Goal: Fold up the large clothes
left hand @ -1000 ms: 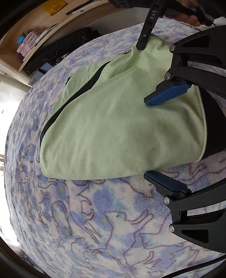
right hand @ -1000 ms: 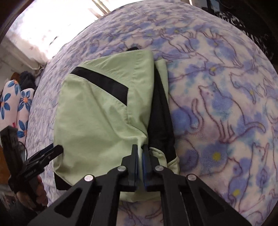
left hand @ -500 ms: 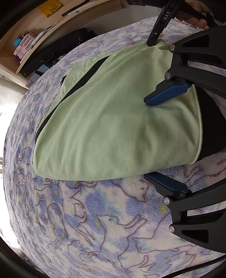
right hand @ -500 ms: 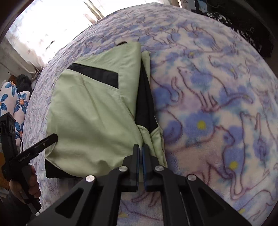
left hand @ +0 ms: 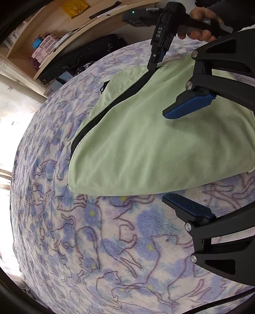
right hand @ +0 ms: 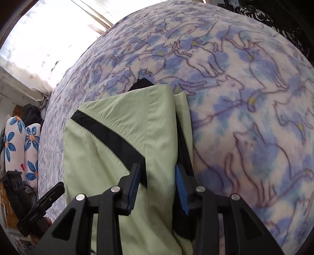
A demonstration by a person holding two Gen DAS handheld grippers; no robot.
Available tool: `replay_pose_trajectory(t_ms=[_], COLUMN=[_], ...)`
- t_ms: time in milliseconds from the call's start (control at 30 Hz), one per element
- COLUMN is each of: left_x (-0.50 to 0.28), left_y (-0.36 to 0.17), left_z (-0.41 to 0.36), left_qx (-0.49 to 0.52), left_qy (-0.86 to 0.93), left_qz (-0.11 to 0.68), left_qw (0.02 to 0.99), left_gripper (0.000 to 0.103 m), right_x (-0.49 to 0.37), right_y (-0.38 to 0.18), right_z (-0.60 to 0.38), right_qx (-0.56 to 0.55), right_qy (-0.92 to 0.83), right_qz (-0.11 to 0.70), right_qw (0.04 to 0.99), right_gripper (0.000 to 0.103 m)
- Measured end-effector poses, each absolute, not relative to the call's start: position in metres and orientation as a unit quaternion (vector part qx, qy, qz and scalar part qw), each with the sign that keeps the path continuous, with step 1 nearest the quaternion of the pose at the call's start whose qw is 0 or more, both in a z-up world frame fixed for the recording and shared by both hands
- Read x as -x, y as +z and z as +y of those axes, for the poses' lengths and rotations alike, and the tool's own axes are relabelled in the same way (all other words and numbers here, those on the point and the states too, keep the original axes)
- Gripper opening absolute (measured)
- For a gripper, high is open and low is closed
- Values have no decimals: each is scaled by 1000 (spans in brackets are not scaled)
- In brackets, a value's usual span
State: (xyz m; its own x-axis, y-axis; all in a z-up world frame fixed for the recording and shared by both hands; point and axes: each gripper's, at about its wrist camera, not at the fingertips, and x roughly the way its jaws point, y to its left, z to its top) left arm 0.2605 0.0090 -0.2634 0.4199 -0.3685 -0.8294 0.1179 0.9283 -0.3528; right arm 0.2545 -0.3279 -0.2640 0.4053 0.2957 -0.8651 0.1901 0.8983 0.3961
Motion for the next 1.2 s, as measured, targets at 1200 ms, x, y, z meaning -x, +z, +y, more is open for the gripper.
replay_pose_trajectory(t_ms=[1200], left_x=[-242], left_y=[-254], left_z=[-31], left_qx=[105], left_qy=[-162], left_qz=[500], left_qw=[844], left_gripper=[41], right_x=[-237], right_y=[-221], right_z=[-230], right_qx=[-89], right_qy=[122], right_qz=[487], right_qw=[860], right_gripper=[3])
